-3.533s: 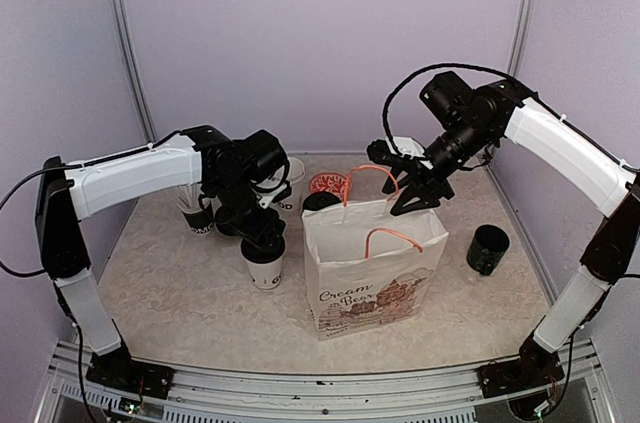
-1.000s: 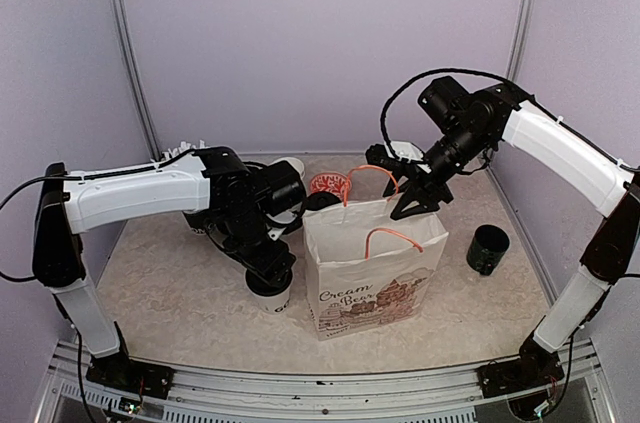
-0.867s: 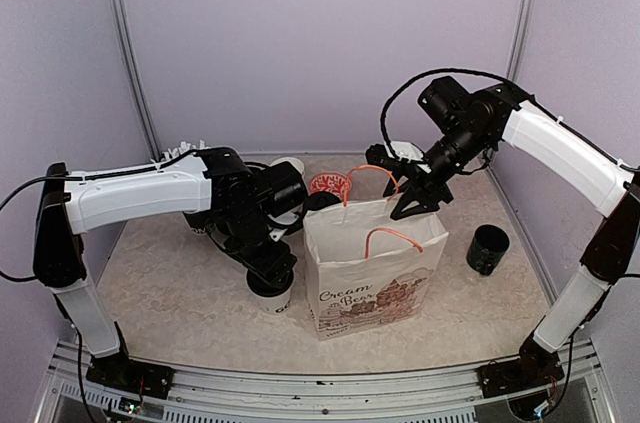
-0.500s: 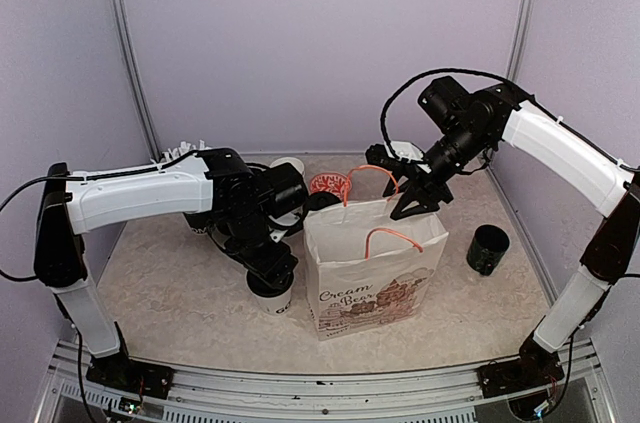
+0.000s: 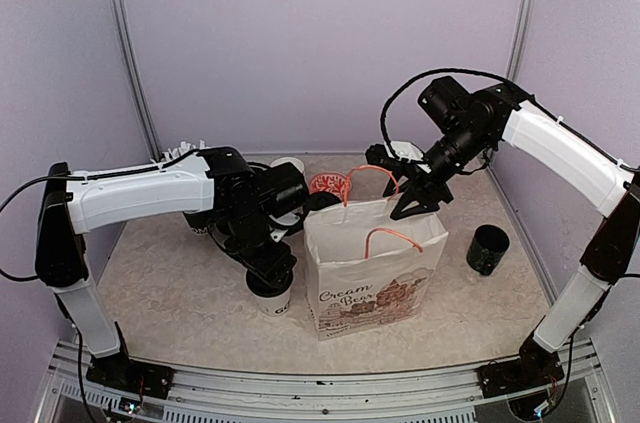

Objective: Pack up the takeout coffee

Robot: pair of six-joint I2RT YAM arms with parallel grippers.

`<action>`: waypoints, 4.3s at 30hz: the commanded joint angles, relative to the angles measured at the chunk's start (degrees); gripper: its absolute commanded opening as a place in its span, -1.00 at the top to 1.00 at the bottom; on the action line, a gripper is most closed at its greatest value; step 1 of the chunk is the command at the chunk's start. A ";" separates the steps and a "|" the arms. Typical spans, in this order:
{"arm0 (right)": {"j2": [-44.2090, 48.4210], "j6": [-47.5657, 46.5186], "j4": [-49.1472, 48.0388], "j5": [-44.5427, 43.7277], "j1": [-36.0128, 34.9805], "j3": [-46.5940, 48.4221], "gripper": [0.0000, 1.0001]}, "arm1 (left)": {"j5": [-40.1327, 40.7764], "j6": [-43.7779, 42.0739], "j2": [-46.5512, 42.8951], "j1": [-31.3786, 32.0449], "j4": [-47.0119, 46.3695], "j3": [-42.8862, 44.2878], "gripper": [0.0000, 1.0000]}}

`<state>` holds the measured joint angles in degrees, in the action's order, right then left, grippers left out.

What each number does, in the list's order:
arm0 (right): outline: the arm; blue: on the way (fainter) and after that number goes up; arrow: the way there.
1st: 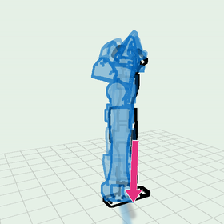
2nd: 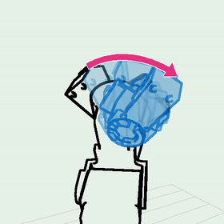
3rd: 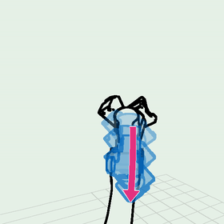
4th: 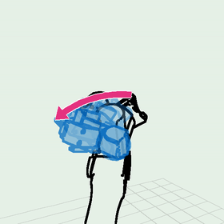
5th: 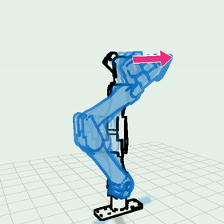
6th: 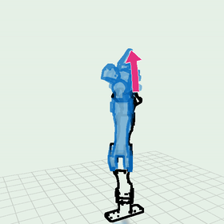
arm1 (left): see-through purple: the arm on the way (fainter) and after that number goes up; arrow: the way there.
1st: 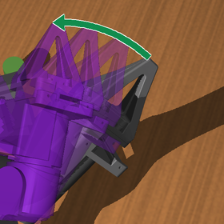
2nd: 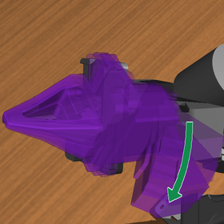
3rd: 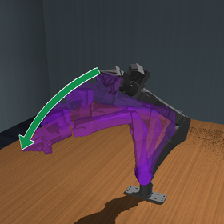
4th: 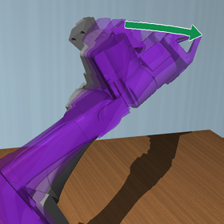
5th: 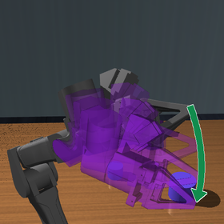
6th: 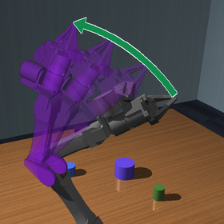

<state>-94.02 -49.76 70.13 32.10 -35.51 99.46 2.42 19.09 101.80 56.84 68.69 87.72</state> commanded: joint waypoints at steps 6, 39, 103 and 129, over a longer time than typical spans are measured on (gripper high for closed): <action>0.85 1.14 0.28 0.34 -0.51 0.54 -0.02 | 3.75 0.93 -1.47 0.17 3.85 3.80 -0.47; -1.62 4.57 1.67 3.94 -0.52 5.24 0.18 | 14.38 0.99 -15.12 -2.67 5.30 27.53 -0.38; 4.07 7.79 2.36 6.05 -0.18 4.49 1.00 | 9.46 -15.33 4.93 16.19 1.19 38.78 -0.36; 3.72 6.65 3.08 5.99 -1.22 3.87 0.96 | 23.15 -18.92 9.15 21.21 1.08 29.99 -0.36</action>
<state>-91.26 -42.57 72.60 36.91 -35.75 103.90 23.92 0.93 109.91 77.84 70.02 118.67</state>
